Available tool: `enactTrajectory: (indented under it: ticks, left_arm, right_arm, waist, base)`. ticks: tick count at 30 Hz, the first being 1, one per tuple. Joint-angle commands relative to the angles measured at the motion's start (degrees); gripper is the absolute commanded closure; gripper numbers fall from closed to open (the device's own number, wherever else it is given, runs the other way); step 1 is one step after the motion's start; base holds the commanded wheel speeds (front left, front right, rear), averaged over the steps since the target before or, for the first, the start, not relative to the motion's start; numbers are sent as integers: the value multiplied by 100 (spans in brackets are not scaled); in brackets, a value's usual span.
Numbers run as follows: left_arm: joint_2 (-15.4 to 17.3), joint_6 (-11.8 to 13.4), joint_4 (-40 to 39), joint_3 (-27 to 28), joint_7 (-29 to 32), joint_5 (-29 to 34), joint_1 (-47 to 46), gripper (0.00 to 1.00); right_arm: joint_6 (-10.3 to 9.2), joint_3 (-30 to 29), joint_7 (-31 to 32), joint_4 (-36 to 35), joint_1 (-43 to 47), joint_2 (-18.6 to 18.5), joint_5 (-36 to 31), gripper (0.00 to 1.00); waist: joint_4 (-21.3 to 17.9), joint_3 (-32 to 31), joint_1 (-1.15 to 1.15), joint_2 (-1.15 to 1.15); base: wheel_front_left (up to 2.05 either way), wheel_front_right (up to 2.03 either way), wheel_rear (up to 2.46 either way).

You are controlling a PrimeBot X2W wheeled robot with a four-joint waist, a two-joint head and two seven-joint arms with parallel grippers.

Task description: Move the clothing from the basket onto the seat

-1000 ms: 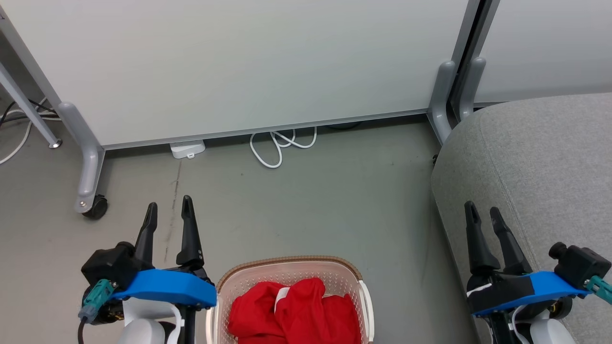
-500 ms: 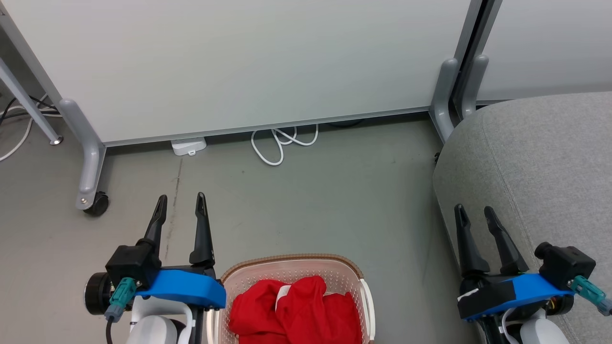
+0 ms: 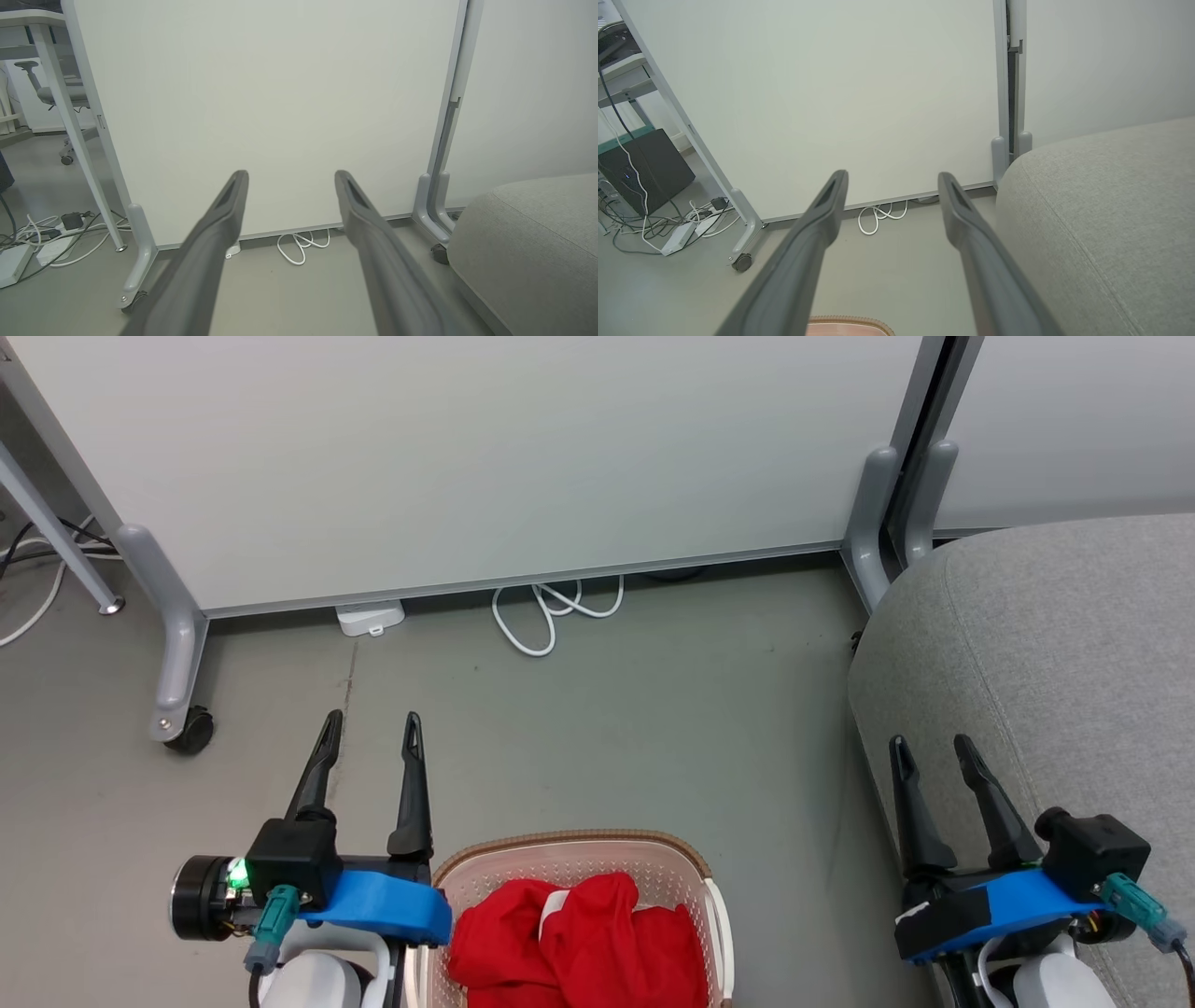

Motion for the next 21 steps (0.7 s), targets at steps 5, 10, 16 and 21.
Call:
enactTrajectory:
  ticks: [5, 10, 16, 21]
  left_arm:
    - [22, 36, 10, -54, -77, 277, -102, 0]
    - [27, 45, 36, -80, -128, 486, -103, 0]
    - [29, 52, 64, -122, -185, 736, -118, 0]
    - [14, 39, 85, -124, -213, 804, -125, 0]
  right_arm:
    - [13, -26, -85, 21, -104, -41, -279, 0]
    - [13, -28, -136, 60, -113, -42, -498, 0]
    - [13, -48, -196, 122, -127, -45, -730, 0]
    - [11, -61, -225, 145, -121, -45, -816, 0]
  waist:
    - [-3, 23, 0, 0]
    - [-5, 42, 0, 0]
    - [3, 74, 0, 0]
    - [7, 103, 0, 0]
  base:
    - [0, 0, 0]
    - [0, 0, 0]
    - [0, 0, 0]
    - [0, 0, 0]
